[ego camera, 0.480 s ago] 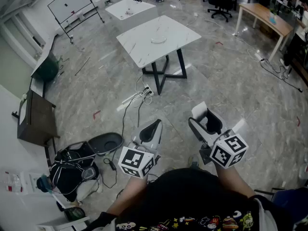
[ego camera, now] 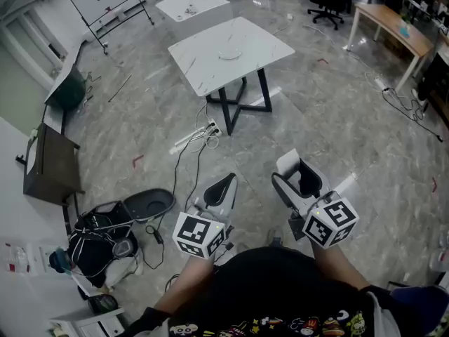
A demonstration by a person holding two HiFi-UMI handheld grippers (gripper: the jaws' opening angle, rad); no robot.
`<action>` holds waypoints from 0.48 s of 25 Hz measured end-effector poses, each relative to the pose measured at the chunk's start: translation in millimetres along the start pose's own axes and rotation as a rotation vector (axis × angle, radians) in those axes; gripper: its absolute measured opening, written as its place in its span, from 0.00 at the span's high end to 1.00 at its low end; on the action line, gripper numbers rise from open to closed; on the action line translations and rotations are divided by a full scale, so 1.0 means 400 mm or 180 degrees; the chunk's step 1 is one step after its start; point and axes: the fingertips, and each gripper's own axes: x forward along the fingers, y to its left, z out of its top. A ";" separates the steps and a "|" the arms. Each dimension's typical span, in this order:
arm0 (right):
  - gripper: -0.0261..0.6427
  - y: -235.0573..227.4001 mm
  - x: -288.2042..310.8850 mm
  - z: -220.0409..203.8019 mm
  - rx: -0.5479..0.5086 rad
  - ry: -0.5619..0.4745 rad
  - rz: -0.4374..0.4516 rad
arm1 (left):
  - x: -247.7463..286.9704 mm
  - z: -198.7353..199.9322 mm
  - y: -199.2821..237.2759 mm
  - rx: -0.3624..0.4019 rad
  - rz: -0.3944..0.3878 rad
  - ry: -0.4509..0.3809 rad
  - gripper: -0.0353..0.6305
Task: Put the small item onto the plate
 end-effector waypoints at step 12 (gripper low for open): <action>0.47 -0.205 0.011 0.004 -0.0069 0.0178 0.0237 | 0.185 -0.023 -0.068 -0.0010 0.0203 0.0154 0.95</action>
